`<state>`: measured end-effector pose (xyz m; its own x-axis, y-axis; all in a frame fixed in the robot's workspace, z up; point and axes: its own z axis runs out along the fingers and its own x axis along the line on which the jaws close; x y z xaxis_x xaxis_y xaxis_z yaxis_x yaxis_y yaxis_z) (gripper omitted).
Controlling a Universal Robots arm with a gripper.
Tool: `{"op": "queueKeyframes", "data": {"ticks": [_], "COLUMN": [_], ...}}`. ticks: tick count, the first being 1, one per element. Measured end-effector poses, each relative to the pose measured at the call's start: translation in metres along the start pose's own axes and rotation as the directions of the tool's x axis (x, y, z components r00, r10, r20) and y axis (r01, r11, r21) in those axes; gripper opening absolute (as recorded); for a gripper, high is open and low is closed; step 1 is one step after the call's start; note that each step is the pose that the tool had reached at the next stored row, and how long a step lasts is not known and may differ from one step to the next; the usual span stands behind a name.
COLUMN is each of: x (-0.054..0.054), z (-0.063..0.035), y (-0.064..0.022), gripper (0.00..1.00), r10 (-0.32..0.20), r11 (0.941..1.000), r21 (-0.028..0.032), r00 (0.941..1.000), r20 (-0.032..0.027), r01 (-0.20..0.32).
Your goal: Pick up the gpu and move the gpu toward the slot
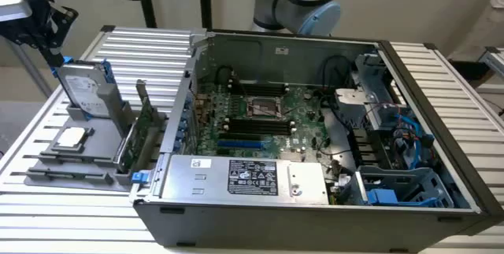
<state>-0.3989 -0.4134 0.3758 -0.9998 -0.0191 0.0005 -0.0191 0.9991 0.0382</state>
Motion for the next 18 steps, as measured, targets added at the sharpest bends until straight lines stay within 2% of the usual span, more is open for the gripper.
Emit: {"op": "queueKeyframes", "data": {"ticks": [13, 18], "x": [0.0, -0.013], "z": [0.0, -0.0001], "y": [0.0, -0.0106], "gripper": [0.11, 0.11], "r10": [0.0, 0.0], "r11": [1.0, 1.0], "r21": [0.0, -0.0001], "r00": [1.0, 1.0], "r20": [0.0, -0.0004], "r01": [0.0, 0.0]}}
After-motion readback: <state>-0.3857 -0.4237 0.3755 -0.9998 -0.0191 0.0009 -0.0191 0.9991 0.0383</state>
